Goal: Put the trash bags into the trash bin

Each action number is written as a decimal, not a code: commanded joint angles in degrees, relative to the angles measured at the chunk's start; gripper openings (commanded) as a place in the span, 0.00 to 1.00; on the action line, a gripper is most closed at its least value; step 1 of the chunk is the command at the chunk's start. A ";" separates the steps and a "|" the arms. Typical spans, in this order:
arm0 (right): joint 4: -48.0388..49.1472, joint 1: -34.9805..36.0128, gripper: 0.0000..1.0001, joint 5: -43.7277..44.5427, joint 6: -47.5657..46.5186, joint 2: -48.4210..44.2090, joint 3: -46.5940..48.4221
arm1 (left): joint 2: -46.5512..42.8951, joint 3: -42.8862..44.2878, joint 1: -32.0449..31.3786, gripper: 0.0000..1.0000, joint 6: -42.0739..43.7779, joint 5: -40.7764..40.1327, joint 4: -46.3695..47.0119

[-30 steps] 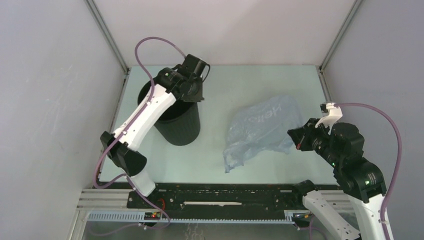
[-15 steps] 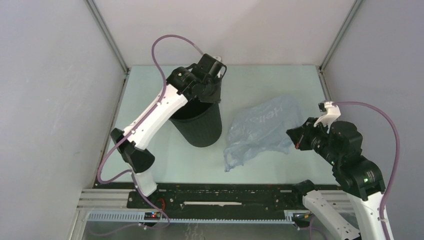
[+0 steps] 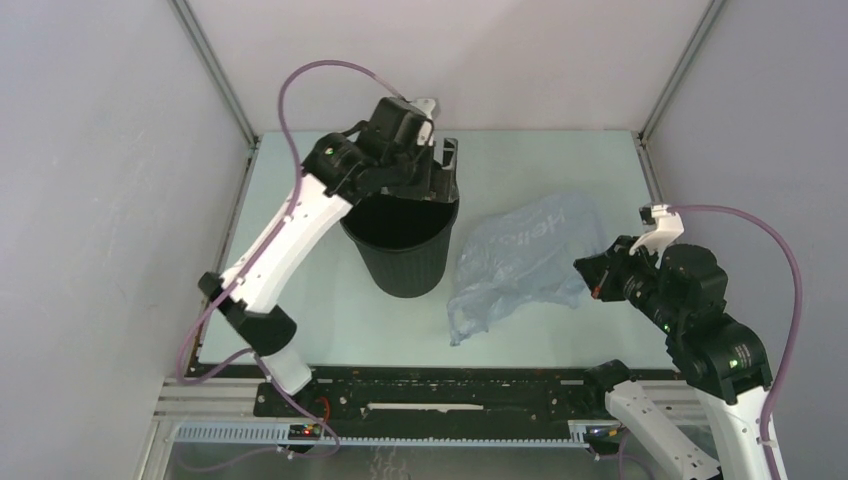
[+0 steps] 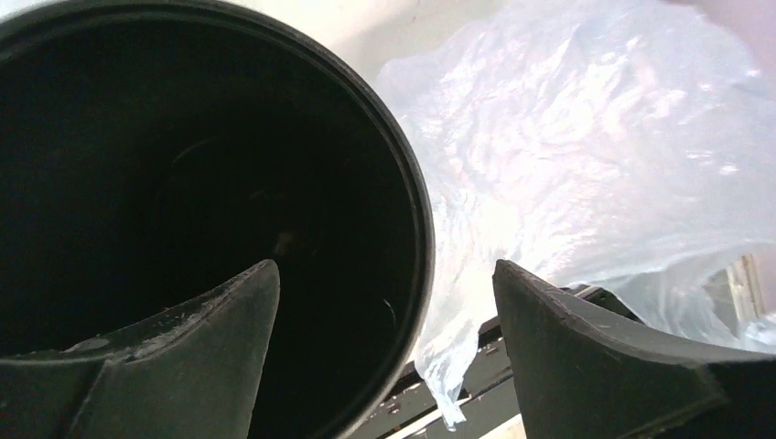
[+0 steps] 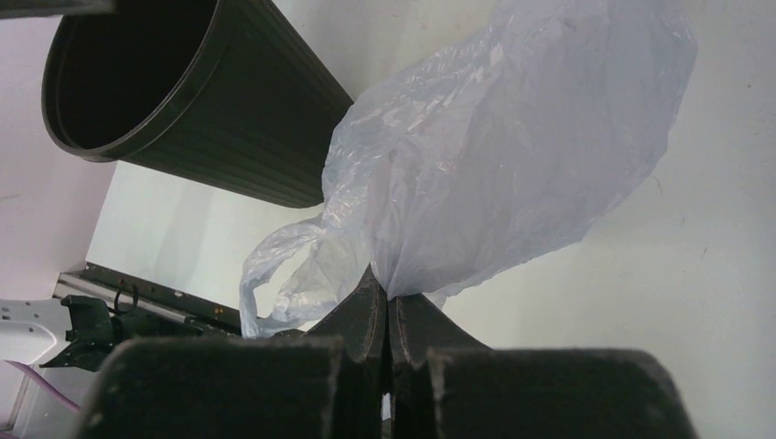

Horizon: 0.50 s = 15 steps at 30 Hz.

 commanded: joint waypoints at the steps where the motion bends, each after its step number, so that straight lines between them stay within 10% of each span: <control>1: 1.85 -0.21 0.00 -0.32 0.41 0.77 1.90 | -9.38 3.06 -0.97 0.92 2.47 -0.56 2.01; 15: 6.35 -0.24 0.00 0.10 0.69 5.00 1.99 | -37.77 -48.27 -21.28 0.97 -7.47 -8.56 27.29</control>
